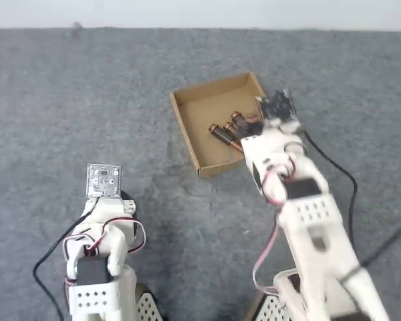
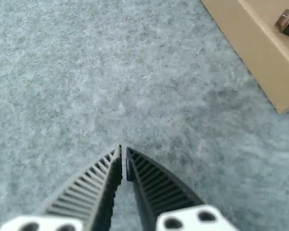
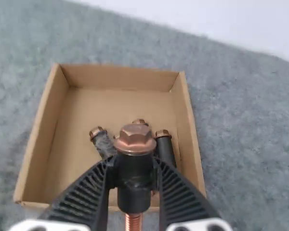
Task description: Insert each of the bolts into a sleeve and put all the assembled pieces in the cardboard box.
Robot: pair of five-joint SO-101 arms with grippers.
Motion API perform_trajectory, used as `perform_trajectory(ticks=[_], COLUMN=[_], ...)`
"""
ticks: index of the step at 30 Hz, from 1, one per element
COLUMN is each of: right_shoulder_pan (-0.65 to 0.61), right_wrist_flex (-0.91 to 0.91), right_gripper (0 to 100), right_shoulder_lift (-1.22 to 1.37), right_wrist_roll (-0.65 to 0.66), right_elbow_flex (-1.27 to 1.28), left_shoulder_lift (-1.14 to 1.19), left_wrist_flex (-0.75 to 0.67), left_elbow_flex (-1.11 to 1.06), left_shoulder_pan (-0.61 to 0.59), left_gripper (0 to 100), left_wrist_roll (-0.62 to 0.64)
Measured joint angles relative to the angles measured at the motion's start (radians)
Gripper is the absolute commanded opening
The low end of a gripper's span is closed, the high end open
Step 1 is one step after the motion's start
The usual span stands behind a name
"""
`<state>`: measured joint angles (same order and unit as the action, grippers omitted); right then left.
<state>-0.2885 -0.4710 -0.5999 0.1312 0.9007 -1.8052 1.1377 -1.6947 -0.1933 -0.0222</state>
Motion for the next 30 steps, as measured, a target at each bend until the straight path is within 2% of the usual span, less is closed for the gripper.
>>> perform_trajectory(ticks=[11, 17, 21, 24, 30], right_shoulder_pan=[0.074, 0.100, 0.097, 0.098, 0.130], right_wrist_flex=[-0.071, -0.161, -0.235, -0.259, -0.305], right_gripper=[1.3, 13.9, 9.0, 0.0, 0.6], right_shoulder_lift=[0.611, 0.898, 1.010, 1.033, 1.034], right_wrist_roll=[0.020, 0.072, 0.086, 0.089, 0.089], right_elbow_flex=[-0.522, -0.775, -0.918, -0.964, -0.971], left_shoulder_lift=[0.000, 0.000, 0.000, 0.000, 0.000], left_wrist_flex=[0.000, 0.000, 0.000, 0.000, 0.000], left_elbow_flex=[0.000, 0.000, 0.000, 0.000, 0.000], left_shoulder_pan=[0.000, 0.000, 0.000, 0.000, 0.000], left_gripper=[1, 1, 1, 1, 1], left_wrist_roll=[0.000, 0.000, 0.000, 0.000, 0.000])
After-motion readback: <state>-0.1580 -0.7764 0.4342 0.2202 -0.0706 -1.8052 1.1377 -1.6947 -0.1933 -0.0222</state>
